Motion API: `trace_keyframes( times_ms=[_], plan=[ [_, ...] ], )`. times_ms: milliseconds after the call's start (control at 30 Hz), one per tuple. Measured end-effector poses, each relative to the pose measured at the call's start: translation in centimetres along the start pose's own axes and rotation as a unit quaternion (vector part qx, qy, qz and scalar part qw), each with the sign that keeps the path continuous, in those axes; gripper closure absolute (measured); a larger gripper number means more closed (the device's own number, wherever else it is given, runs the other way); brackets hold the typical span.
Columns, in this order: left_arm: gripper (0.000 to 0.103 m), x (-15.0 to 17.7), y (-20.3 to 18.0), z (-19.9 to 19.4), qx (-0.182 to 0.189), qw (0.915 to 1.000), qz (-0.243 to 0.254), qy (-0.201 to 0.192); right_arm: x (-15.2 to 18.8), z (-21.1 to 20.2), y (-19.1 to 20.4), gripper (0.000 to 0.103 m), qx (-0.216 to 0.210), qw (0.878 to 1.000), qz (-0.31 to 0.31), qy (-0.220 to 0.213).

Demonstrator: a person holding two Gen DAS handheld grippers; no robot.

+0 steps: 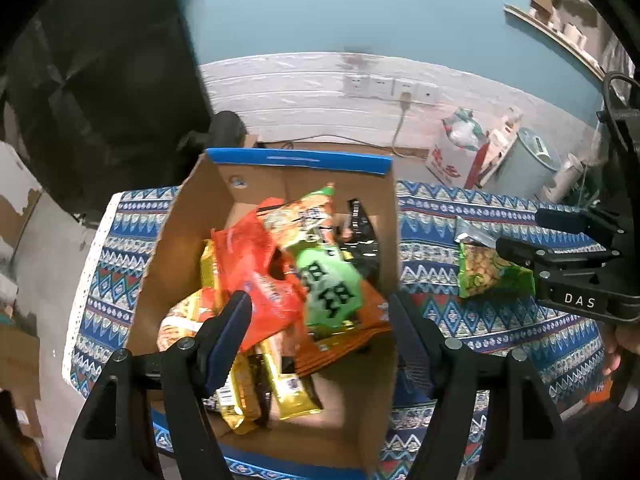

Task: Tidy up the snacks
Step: 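Move both tools back to the last snacks on the table, then grasp the green peanut bag with the left tool while the right tool grasps the silver bar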

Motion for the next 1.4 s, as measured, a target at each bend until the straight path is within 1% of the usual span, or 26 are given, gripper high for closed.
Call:
trace_keyframes(
  times_ms=[233, 467, 533, 600, 700, 867, 1100, 1300, 1400],
  plan=[
    [0.031, -0.4, -2.8, 0.2, 0.002, 0.9996, 0.026, 0.001, 1.9, -0.3, -3.3, 0.031, 0.012, 1.0, 0.017, 0.002],
    [0.03, -0.6, -6.3, 1.3, 0.003, 0.9985, 0.053, 0.015, 3.7, -0.4, -6.3, 0.031, 0.014, 0.999, 0.041, 0.013],
    [0.03, -0.7, -7.4, 1.7, 0.003, 0.9978, 0.063, 0.02, 3.9, -0.3, -6.9, 0.031, 0.015, 0.999, 0.041, 0.019],
    [0.026, -0.9, -8.6, 2.3, 0.001, 0.9969, 0.075, 0.021, 3.9, -0.2, -7.5, 0.031, 0.018, 0.999, 0.034, 0.025],
    [0.026, -1.0, -9.7, 3.2, -0.002, 0.996, 0.086, 0.027, 3.7, 0.2, -8.8, 0.031, 0.03, 0.999, 0.014, 0.036],
    [0.026, -1.1, -10.9, 5.3, 0.012, 0.9955, 0.079, 0.051, 3.3, 2.1, -10.8, 0.031, 0.042, 0.997, -0.005, 0.06],
    [0.026, -1.1, -12.6, 8.3, 0.027, 0.9937, 0.067, 0.086, 3.0, 6.2, -12.7, 0.031, 0.051, 0.994, -0.029, 0.089],
    [0.026, -0.5, -13.9, 10.2, 0.033, 0.9906, 0.073, 0.11, 4.5, 9.9, -13.2, 0.031, 0.045, 0.992, -0.036, 0.115],
    [0.026, -0.1, -14.4, 10.8, 0.036, 0.9891, 0.079, 0.119, 5.5, 10.6, -13.0, 0.031, 0.044, 0.989, -0.044, 0.132]
  ],
)
Point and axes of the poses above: each gripper's, at about its wrist camera, not at the fingertips, and z roughly the way its jaws point, y to its left, x to its underside, the point moved 7 cm from there along z, roughly the way its jaws point, and after that the axes turned 3 degrees about x, right-handed, at the moved point
